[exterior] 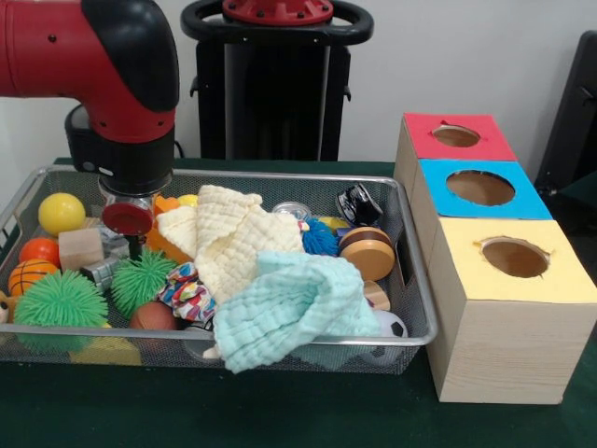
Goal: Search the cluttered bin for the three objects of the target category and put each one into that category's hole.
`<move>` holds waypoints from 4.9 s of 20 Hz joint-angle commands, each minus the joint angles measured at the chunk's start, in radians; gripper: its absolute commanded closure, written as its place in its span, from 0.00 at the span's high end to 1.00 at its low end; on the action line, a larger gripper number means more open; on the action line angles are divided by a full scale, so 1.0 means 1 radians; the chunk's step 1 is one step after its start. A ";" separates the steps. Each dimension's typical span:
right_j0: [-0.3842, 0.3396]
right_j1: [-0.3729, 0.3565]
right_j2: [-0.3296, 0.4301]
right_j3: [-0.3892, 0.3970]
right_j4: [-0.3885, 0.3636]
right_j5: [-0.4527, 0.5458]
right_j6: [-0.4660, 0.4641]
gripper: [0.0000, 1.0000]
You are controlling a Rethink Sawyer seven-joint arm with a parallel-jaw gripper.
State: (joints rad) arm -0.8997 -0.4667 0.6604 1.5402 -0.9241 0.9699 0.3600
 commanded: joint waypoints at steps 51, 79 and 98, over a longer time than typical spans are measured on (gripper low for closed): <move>-0.087 0.050 0.144 0.088 0.066 -0.037 -0.227 1.00; 0.004 -0.095 0.074 0.034 -0.043 -0.056 -0.212 1.00; 0.103 -0.080 -0.061 -0.022 -0.173 0.099 -0.247 1.00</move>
State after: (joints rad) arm -0.8225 -0.5642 0.6701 1.5633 -1.0115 0.9587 0.3600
